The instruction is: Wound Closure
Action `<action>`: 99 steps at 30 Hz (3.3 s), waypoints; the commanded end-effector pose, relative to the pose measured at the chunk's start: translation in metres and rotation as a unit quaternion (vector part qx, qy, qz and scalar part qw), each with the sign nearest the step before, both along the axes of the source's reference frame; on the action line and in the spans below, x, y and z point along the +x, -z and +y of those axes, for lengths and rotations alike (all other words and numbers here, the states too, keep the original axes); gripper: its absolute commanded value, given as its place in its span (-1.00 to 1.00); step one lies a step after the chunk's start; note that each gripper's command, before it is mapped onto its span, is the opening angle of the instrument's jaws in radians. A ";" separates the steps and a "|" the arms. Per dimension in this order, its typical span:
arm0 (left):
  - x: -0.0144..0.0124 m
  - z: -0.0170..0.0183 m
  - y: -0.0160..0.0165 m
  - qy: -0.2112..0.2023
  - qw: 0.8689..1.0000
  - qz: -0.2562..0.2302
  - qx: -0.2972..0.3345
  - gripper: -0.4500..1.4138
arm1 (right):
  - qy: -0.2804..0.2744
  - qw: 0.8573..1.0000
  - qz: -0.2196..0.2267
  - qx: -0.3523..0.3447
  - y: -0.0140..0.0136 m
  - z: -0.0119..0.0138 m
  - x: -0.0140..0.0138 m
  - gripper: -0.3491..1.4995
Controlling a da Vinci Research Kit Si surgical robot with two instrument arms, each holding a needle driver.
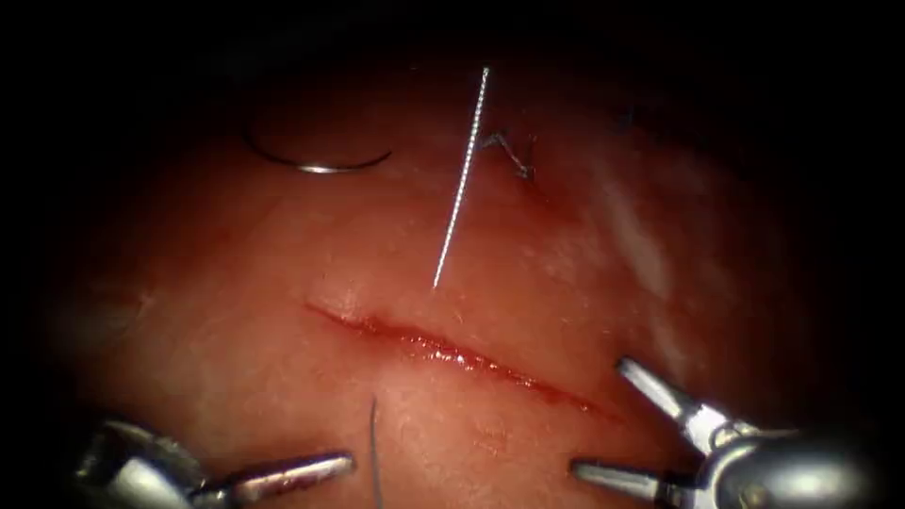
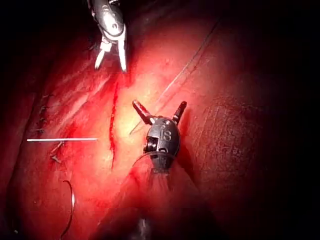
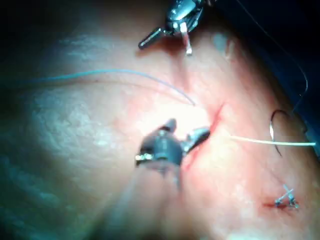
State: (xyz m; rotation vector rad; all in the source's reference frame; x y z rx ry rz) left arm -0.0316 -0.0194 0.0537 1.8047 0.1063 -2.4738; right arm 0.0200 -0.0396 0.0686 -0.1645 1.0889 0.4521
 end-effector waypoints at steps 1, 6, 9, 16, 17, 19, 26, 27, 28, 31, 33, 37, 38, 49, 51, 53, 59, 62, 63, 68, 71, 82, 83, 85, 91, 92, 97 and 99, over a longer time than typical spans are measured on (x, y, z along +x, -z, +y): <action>-0.0009 -0.0003 -0.0011 -0.003 1.000 0.004 -0.008 0.30 | 0.000 1.000 0.002 -0.001 -0.0002 -0.0005 0.0007 0.51; -0.0027 -0.0010 -0.0033 -0.009 1.000 0.019 -0.021 0.28 | 0.000 1.000 0.002 -0.001 0.0002 -0.0009 0.0009 0.51; -0.0033 -0.0012 -0.0042 -0.012 0.999 0.026 -0.024 0.28 | 0.000 1.000 0.002 -0.001 0.0003 -0.0010 0.0009 0.51; -0.0036 -0.0016 -0.0059 -0.025 0.999 0.033 -0.034 -0.37 | -0.001 1.000 0.001 -0.001 0.0006 -0.0013 0.0010 0.53; -0.0035 -0.0015 -0.0058 -0.025 0.999 0.032 -0.033 -0.67 | -0.002 1.000 0.002 -0.002 0.0006 -0.0013 0.0010 0.53; -0.0030 -0.0008 -0.0053 -0.014 0.999 0.019 -0.034 -1.00 | -0.001 1.000 0.003 -0.002 0.0006 -0.0014 0.0010 0.53; -0.0009 0.0015 -0.0036 0.019 0.999 0.007 -0.032 -1.00 | 0.004 1.000 0.009 -0.001 0.0003 -0.0010 0.0012 0.53; -0.0005 0.0021 -0.0035 0.022 0.999 0.005 -0.031 -1.00 | 0.008 1.000 0.015 -0.001 0.0001 -0.0008 0.0015 0.51; -0.0005 0.0023 -0.0035 0.022 0.999 0.005 -0.031 -1.00 | 0.009 1.000 0.017 -0.001 0.0000 -0.0007 0.0016 0.51; -0.0005 0.0028 -0.0039 0.023 0.999 0.005 -0.031 -1.00 | 0.023 0.999 0.035 0.001 -0.0005 -0.0002 0.0026 0.44; -0.0006 0.0032 -0.0043 0.023 0.999 0.002 -0.033 -1.00 | 0.031 0.998 0.046 0.001 -0.0009 0.0002 0.0033 0.42; -0.0006 0.0043 -0.0051 0.024 0.999 -0.018 -0.025 -1.00 | 0.056 0.996 0.061 -0.021 -0.0024 0.0015 0.0063 0.44; -0.0006 0.0046 -0.0053 0.026 0.999 -0.021 -0.022 -1.00 | 0.062 0.996 0.067 -0.021 -0.0028 0.0018 0.0069 0.44; -0.0002 0.0048 -0.0053 0.013 0.999 -0.047 -0.008 -1.00 | 0.164 0.978 0.116 -0.062 -0.0073 0.0013 0.0147 0.36; -0.0001 0.0046 -0.0051 -0.003 0.999 -0.045 -0.003 -1.00 | 0.186 0.973 0.125 -0.063 -0.0075 0.0006 0.0151 0.20; -0.0001 0.0045 -0.0051 -0.015 0.999 -0.040 -0.001 -1.00 | 0.196 0.970 0.129 -0.064 -0.0077 0.0002 0.0150 0.15; 0.0001 0.0041 -0.0051 -0.046 0.998 -0.031 0.001 -1.00 | 0.205 0.968 0.129 -0.064 -0.0074 -0.0003 0.0143 0.09; 0.0001 0.0037 -0.0053 -0.054 0.998 -0.028 0.000 -1.00 | 0.202 0.969 0.126 -0.063 -0.0072 -0.0001 0.0137 0.09; 0.0001 0.0036 -0.0055 -0.058 0.998 -0.030 -0.001 -1.00 | 0.202 0.969 0.126 -0.063 -0.0071 -0.0001 0.0135 0.09; -0.0002 0.0037 -0.0055 -0.060 0.998 -0.032 -0.004 -1.00 | 0.201 0.970 0.124 -0.066 -0.0074 -0.0007 0.0148 0.09; -0.0001 0.0036 -0.0055 -0.063 0.997 -0.034 -0.004 -1.00 | 0.201 0.969 0.123 -0.069 -0.0075 -0.0013 0.0160 0.11; 0.0002 0.0034 -0.0054 -0.066 0.997 -0.035 -0.005 -1.00 | 0.214 0.966 0.130 -0.071 -0.0078 -0.0014 0.0163 -0.47; 0.0000 0.0034 -0.0055 -0.066 0.997 -0.035 -0.005 -1.00 | 0.223 0.962 0.136 -0.075 -0.0076 -0.0014 0.0163 -1.00; -0.0001 0.0034 -0.0055 -0.066 0.997 -0.035 -0.005 -1.00 | 0.236 0.958 0.144 -0.078 -0.0075 -0.0015 0.0164 -1.00; -0.0002 0.0034 -0.0054 -0.066 0.997 -0.036 0.001 -1.00 | 0.259 0.950 0.154 -0.079 -0.0073 -0.0015 0.0165 -1.00; -0.0002 0.0035 -0.0053 -0.064 0.997 -0.034 0.007 -1.00 | 0.257 0.951 0.151 -0.079 -0.0073 -0.0014 0.0164 -1.00; -0.0003 0.0045 -0.0046 -0.035 0.998 -0.011 0.056 0.32 | 0.241 0.958 0.133 -0.078 -0.0076 -0.0004 0.0155 -1.00; -0.0004 0.0049 -0.0043 -0.023 0.998 -0.002 0.065 0.60 | 0.233 0.961 0.124 -0.078 -0.0078 0.0000 0.0152 -1.00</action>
